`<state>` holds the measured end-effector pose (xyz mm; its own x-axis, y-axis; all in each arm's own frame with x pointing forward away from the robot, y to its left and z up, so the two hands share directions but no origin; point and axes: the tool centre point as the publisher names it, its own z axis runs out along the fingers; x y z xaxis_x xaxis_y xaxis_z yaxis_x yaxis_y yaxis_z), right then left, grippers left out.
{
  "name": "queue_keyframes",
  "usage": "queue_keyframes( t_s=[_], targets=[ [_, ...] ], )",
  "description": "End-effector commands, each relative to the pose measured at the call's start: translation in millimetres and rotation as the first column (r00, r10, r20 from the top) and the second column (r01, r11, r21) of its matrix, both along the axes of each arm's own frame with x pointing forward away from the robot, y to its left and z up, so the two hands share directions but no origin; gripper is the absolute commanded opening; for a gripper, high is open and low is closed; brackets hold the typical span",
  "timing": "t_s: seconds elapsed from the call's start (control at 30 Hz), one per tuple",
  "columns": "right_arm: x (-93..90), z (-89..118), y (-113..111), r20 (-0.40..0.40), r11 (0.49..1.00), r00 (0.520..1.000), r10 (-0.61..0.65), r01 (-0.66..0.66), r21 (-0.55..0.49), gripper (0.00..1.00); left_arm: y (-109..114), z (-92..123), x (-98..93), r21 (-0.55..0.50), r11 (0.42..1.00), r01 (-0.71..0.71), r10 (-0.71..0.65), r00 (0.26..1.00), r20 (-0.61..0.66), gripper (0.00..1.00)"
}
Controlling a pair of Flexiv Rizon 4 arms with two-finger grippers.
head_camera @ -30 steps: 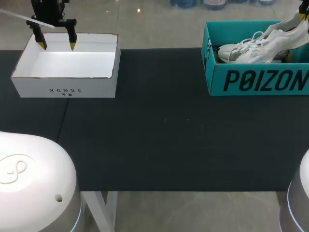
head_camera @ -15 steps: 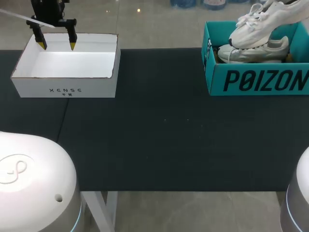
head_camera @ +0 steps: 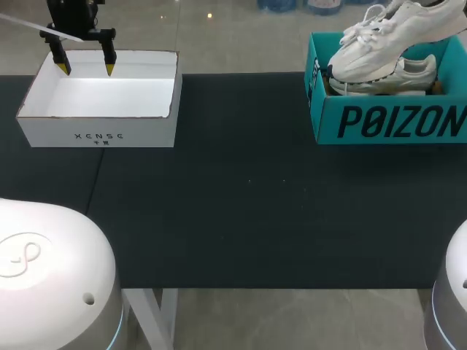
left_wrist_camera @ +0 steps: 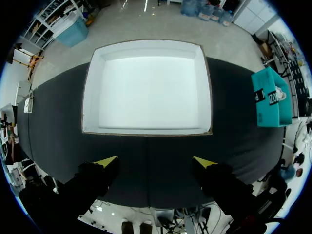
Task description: Take the shoe out of the shoebox, open the shoe tongue, remove and reinsert the insole, then place the shoe into the shoebox
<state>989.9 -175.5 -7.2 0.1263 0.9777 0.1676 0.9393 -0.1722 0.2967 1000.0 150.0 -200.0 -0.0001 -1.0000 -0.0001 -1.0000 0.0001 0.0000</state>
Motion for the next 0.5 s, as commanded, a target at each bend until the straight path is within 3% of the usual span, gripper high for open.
queue_keyframes(
  t_s=[0.03, 0.33, 0.5],
  targets=[
    [-78.4, -10, 28, 0.086, 0.998, 0.995, -0.053, 0.054, -0.012, 0.0, 0, 0, 0.0, 0.0, 1.0, 0.0, 0.0, 1.0, 0.0, 1.0],
    [-164.7, -67, 103, -0.027, 0.995, 0.996, -0.089, 0.089, 0.032, 0.0, 0, 0, 0.0, 0.0, 1.0, 0.0, 0.0, 1.0, 0.0, 1.0],
    [-195.3, -99, 138, -0.091, 0.993, 0.991, -0.1, 0.106, 0.059, 0.0, 0, 0, 0.0, 0.0, 1.0, 0.0, 0.0, 1.0, 0.0, 1.0]
  ],
)
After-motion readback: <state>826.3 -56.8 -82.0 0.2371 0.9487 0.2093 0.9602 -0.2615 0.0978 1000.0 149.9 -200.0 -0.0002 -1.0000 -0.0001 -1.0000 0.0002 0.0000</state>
